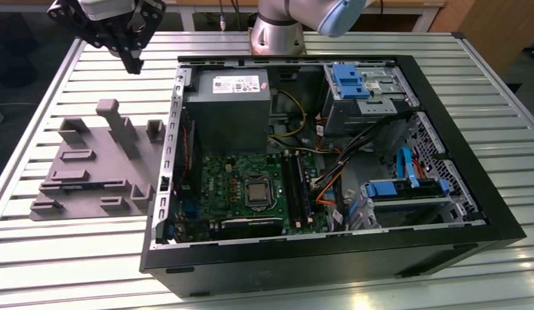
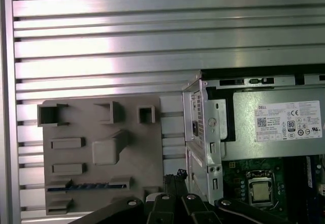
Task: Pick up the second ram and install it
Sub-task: 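Reach for the second ram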
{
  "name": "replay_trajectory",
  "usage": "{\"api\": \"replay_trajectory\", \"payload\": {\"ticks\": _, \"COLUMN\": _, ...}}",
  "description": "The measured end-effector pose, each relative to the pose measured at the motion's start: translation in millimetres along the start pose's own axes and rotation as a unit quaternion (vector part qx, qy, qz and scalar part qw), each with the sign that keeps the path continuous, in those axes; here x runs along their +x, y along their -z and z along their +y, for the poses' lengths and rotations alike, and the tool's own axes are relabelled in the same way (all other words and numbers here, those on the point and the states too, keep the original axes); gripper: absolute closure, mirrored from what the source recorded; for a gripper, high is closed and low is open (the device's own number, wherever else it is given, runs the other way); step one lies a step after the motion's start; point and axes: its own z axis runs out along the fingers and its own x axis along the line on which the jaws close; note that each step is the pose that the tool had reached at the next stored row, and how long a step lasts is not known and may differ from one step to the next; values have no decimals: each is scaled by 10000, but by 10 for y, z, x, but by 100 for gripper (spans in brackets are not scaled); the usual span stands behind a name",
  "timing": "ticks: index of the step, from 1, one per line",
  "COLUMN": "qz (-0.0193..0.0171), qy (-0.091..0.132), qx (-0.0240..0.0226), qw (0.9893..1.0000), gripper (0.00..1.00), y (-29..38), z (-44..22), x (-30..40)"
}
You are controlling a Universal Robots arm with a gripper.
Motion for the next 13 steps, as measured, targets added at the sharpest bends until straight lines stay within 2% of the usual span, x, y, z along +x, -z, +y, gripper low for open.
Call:
{"api": "replay_trajectory", "payload": {"ticks": 10, "qz": 0, "qy": 0, "qx": 0, "qw": 10000, "gripper": 89, "y": 2, "z": -8, "x": 102}}
{"api": "replay_trajectory", "payload": {"ticks": 13, "qz": 0, "qy": 1, "qx": 0, "qw": 10000, "gripper": 89, "y": 5, "z": -37, "x": 136}}
